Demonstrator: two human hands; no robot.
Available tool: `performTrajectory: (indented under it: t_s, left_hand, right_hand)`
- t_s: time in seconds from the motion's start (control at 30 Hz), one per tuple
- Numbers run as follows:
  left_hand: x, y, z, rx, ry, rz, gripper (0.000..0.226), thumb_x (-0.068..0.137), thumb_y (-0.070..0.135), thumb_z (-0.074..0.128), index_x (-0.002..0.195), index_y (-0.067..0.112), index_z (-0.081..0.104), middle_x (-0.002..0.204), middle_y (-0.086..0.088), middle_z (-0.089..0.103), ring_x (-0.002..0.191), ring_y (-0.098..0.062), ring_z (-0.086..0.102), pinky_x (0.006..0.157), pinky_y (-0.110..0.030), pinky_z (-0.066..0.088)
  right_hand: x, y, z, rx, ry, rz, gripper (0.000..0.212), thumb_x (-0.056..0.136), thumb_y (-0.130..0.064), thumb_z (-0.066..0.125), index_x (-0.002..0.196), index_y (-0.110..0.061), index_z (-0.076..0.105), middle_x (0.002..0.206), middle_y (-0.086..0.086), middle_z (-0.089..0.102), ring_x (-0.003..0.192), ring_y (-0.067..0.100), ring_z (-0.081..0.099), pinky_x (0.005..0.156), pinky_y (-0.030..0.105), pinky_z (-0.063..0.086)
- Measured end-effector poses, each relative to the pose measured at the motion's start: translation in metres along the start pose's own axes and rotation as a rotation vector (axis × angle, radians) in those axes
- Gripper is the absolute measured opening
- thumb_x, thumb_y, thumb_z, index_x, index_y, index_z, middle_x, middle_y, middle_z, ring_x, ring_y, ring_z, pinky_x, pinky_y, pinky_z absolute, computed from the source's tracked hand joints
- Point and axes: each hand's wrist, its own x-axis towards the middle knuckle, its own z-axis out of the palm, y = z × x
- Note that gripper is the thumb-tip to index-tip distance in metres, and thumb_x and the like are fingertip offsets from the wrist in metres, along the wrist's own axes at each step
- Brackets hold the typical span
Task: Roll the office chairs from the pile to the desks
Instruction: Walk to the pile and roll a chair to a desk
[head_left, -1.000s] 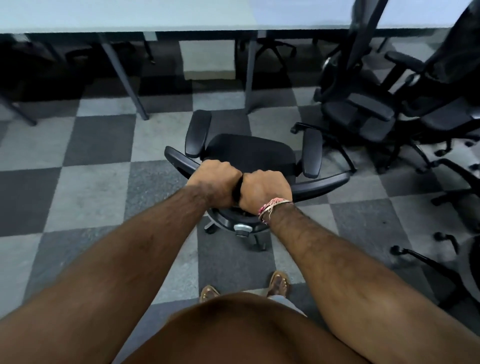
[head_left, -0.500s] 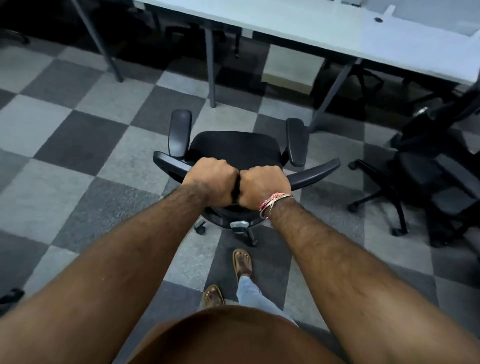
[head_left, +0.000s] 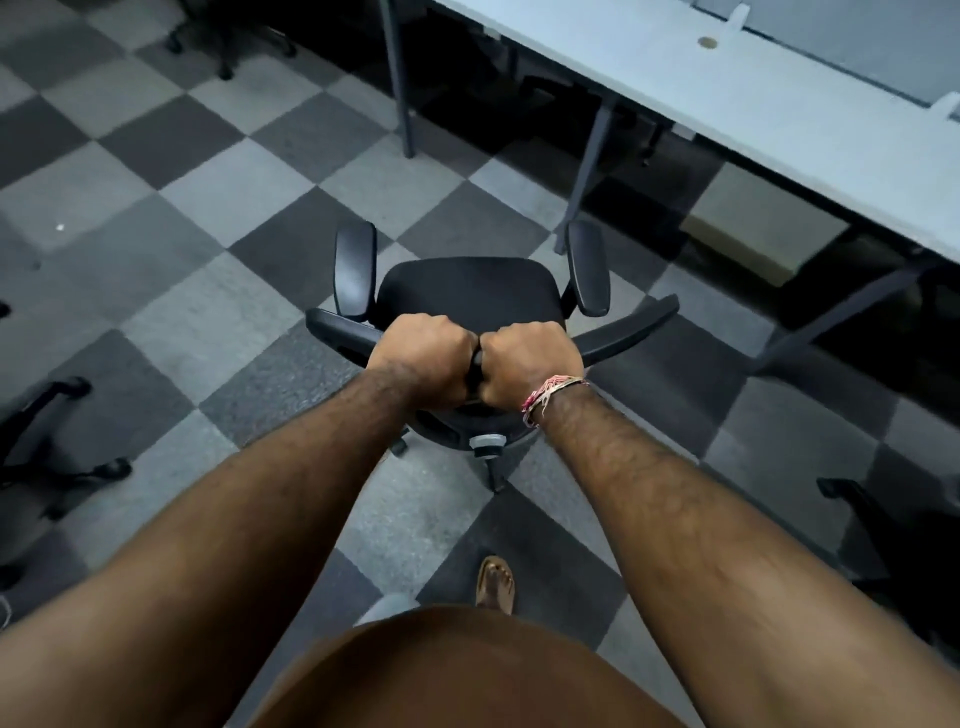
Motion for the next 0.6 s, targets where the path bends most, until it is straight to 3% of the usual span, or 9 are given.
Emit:
performTrajectory:
  t_s: [0.23, 0.4, 0.6]
  left_hand:
    - [0.053, -0.062, -0.007, -0.044, -0.009, -0.104, 0.017, 0.084, 0.044, 0.062, 0.081, 0.029, 0.054, 0.082, 0.001, 0.066, 0.067, -0.024, 0.053, 0.063, -0.033, 0.043]
    - [0.096, -0.125, -0.01, -0.032, -0.009, -0.137, 0.018, 0.084, 0.046, 0.06, 0.081, 0.029, 0.053, 0.064, 0.008, 0.039, 0.064, -0.023, 0.05, 0.063, -0.033, 0.042]
    - [0.154, -0.218, -0.013, -0.016, -0.006, -0.163, 0.019, 0.085, 0.047, 0.061, 0.082, 0.029, 0.053, 0.063, 0.008, 0.039, 0.061, -0.021, 0.047, 0.062, -0.033, 0.041]
  right_hand:
    - [0.096, 0.011, -0.003, -0.053, -0.006, -0.104, 0.023, 0.076, -0.046, 0.061, 0.083, -0.024, 0.065, 0.082, -0.001, 0.07, 0.075, 0.027, 0.067, 0.058, 0.031, 0.035]
    - [0.179, 0.009, -0.006, -0.066, 0.012, -0.147, 0.022, 0.074, -0.044, 0.062, 0.083, -0.024, 0.063, 0.082, -0.001, 0.07, 0.075, 0.026, 0.067, 0.058, 0.031, 0.034]
    - [0.291, -0.002, -0.009, -0.057, 0.038, -0.138, 0.024, 0.074, -0.045, 0.061, 0.086, -0.025, 0.065, 0.083, -0.001, 0.07, 0.077, 0.026, 0.067, 0.059, 0.031, 0.036]
